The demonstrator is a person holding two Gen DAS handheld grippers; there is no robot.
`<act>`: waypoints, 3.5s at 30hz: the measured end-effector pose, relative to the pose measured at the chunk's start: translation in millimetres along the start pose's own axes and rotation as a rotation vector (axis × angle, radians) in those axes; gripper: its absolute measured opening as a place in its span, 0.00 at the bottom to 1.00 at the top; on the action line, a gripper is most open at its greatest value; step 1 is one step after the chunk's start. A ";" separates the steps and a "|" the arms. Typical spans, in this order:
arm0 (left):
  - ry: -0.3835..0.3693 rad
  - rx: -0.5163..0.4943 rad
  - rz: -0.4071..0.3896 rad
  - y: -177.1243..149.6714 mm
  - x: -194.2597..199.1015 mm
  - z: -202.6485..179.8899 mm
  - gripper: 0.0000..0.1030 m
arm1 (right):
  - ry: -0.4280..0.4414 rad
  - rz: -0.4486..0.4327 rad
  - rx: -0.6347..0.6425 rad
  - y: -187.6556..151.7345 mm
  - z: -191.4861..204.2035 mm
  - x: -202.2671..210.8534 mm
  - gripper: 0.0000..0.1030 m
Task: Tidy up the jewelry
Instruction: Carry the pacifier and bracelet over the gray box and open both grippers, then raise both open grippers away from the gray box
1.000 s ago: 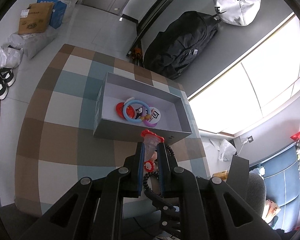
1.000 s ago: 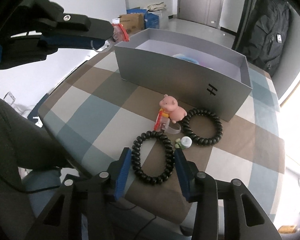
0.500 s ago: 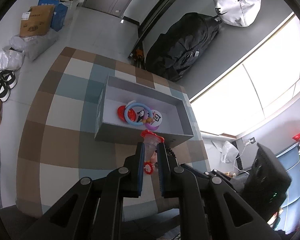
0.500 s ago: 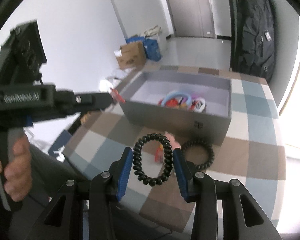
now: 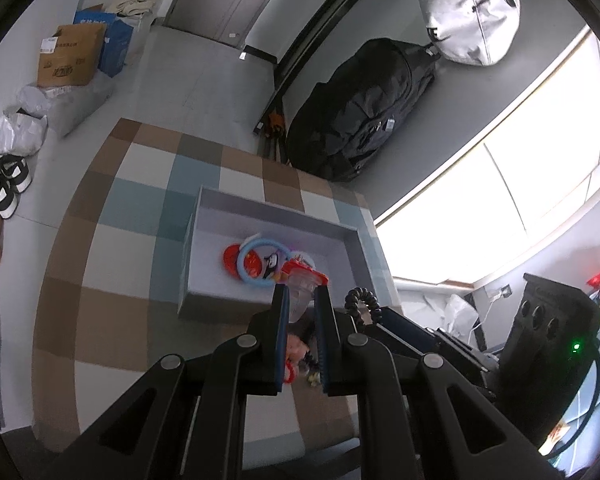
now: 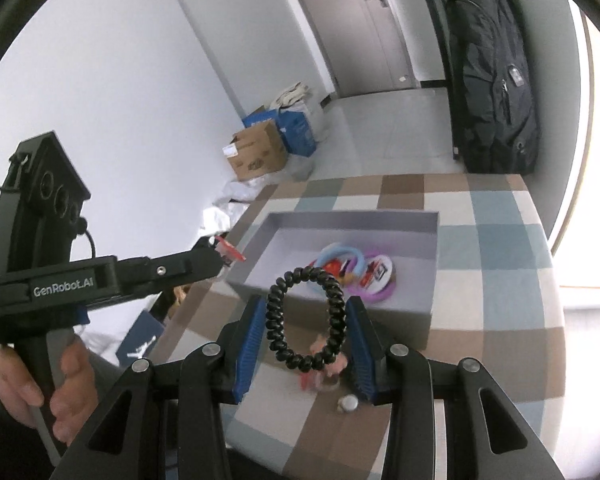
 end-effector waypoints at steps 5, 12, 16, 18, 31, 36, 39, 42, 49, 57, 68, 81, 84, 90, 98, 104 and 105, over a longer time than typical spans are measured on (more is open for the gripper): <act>0.022 -0.003 -0.009 12.2 -9.2 -0.3 0.08 | 0.012 -0.008 -0.045 17.5 -8.6 -6.2 0.39; 0.046 -0.021 0.003 22.5 -25.6 -0.4 0.08 | 0.028 0.000 -0.082 34.3 -15.0 -20.4 0.39; 0.042 -0.001 0.020 26.2 -34.5 3.6 0.08 | 0.029 0.030 -0.105 37.6 -20.0 -32.7 0.39; 0.039 0.008 0.023 27.5 -36.8 5.2 0.08 | 0.030 0.039 -0.119 38.6 -22.6 -36.4 0.39; 0.070 0.002 0.042 32.3 -58.0 6.8 0.08 | 0.013 0.072 -0.173 41.5 -39.9 -48.5 0.41; 0.132 -0.048 0.010 36.5 -61.0 4.0 0.10 | 0.012 0.047 -0.171 42.8 -41.3 -41.8 0.47; 0.149 -0.083 0.014 39.2 -61.0 -0.4 0.37 | 0.022 0.022 -0.169 43.0 -40.9 -36.0 0.68; 0.124 -0.063 -0.016 41.5 -53.8 0.7 0.56 | -0.013 -0.031 -0.138 42.5 -42.7 -24.6 0.86; 0.122 0.027 -0.060 42.8 -34.2 17.2 0.56 | -0.051 -0.065 -0.179 37.1 -62.3 -12.3 1.00; 0.226 -0.009 -0.087 33.6 -23.2 18.2 0.65 | -0.111 -0.093 -0.087 29.2 -54.4 -4.5 1.00; 0.272 -0.075 -0.086 10.5 -10.5 15.2 0.67 | -0.136 -0.131 -0.030 16.3 -48.8 6.5 1.00; 0.309 -0.099 -0.049 -26.0 -19.6 12.3 0.69 | -0.148 -0.120 -0.002 -5.8 -48.0 16.8 1.00; 0.337 -0.112 -0.039 -30.7 -21.5 11.9 0.69 | -0.146 -0.088 -0.028 -12.2 -52.7 16.2 1.00; 0.379 -0.158 -0.059 -35.3 -18.1 4.7 0.69 | -0.104 0.031 -0.061 -25.8 -53.4 6.9 1.00; 0.418 -0.144 -0.087 -37.8 -12.4 7.9 0.69 | -0.136 0.140 -0.050 -48.8 -47.1 -7.5 0.95; 0.439 -0.135 -0.097 -38.3 -8.8 11.6 0.69 | -0.113 0.205 -0.025 -65.2 -36.9 -17.7 0.72; 0.434 -0.135 -0.093 -39.0 -9.0 11.6 0.69 | -0.116 0.214 -0.014 -67.5 -34.0 -19.1 0.68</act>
Point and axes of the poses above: each gripper's, at about its wrist camera, not at the fingertips, and x roughly against the way its jaws point, z to its left, y to its top, the point moved 4 cm from there along -x, roughly the way its jaws point, and after that the axes turned 13 degrees about -y, right-handed, at the moved point
